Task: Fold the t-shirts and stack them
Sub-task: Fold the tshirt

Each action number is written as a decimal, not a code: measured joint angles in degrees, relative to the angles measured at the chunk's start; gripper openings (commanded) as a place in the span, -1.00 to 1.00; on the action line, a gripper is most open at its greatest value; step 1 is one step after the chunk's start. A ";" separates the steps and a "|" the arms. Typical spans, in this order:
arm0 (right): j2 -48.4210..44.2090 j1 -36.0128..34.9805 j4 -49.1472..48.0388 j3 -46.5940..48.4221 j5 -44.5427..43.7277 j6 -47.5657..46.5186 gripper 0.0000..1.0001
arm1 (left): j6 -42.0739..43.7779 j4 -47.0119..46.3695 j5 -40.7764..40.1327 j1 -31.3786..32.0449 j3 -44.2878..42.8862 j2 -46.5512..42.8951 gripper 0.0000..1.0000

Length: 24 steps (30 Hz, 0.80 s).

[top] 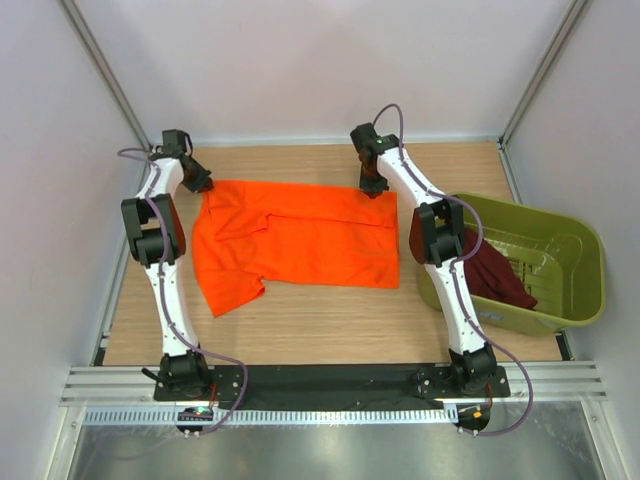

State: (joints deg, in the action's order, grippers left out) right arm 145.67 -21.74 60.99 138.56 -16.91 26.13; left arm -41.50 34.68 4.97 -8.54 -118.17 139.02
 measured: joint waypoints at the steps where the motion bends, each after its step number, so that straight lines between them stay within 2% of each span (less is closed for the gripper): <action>1: 0.44 0.00 -0.37 0.00 0.04 0.13 -0.90 | -0.20 0.20 0.02 -0.39 0.00 0.55 -0.78; 3: 1.22 0.00 -0.70 0.00 0.02 0.26 -0.86 | -0.50 0.20 0.48 -1.20 -0.17 0.70 -0.78; 8: 2.05 -0.02 -1.20 0.00 -0.61 0.61 -0.57 | -0.09 1.68 0.46 -2.91 -2.75 2.05 -0.78; 12: 2.25 -0.02 -1.97 0.59 -1.07 0.48 -0.50 | 0.22 2.82 0.81 -4.17 -6.84 4.35 -0.68; 17: 3.65 -0.02 -2.54 4.57 -0.90 0.37 -0.46 | 1.73 3.89 1.38 -5.01 -8.35 4.72 -0.19; 22: 3.48 -0.50 -2.49 6.91 -0.85 -0.02 -0.31 | 3.04 5.60 0.59 -4.42 -8.22 2.86 0.05; 24: 2.80 -0.87 -1.92 6.86 -0.68 -0.02 -0.18 | 3.76 6.97 -1.05 -3.80 -6.67 -0.02 0.12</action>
State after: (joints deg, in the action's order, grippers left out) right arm 148.46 -22.61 59.07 145.43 -17.58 26.11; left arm -37.74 41.65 3.92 -12.34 -124.84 139.00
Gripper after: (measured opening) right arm 0.352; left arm 0.529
